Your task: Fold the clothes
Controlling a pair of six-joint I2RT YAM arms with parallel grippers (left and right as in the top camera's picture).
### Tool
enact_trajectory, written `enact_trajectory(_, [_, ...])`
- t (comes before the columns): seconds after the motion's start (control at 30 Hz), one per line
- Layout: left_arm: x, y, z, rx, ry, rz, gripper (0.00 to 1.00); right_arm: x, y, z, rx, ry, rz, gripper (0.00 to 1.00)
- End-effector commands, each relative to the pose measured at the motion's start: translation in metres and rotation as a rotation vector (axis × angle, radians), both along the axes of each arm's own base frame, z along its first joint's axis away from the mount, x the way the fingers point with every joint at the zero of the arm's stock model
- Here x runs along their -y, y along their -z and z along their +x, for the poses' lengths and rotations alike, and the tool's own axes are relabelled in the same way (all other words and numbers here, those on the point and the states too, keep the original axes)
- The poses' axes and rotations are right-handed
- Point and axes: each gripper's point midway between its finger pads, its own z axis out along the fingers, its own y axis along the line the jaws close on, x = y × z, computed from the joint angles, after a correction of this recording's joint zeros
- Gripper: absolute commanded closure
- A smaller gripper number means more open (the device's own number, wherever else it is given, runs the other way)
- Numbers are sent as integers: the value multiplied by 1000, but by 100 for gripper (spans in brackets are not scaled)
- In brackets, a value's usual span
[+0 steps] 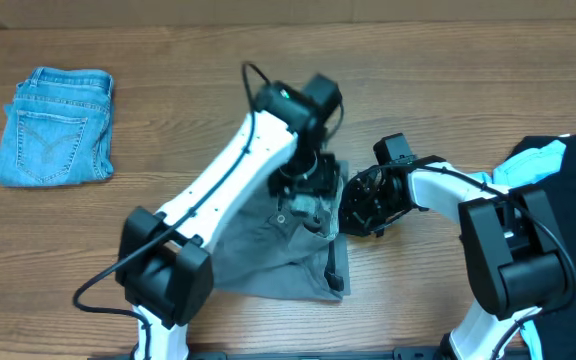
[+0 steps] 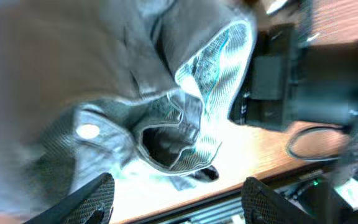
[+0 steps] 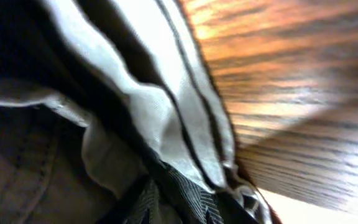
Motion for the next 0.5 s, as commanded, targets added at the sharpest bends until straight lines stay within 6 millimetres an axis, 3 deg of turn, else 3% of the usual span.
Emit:
enact_trajectory(0.0, [-11,-55,25,157,47,-41,30,33,-14,13,139,-8,-140,67])
enact_trajectory(0.13, [-44,-91,46,274,13,37,23,37,-75,26,393,-69,-94,64])
enact_trajectory(0.23, [-63,-99,51,288,-11,73,22,21,-119,20,587,-185,15,65])
enact_trajectory(0.3, [-70,-99,53,283,-28,79,22,10,-134,11,648,-244,61,66])
enact_trajectory(0.37, [-78,-99,57,282,-48,81,22,-9,-135,-3,667,-323,71,66])
enact_trajectory(0.47, [-84,-99,61,282,-65,84,21,-29,-115,-16,640,-411,39,66])
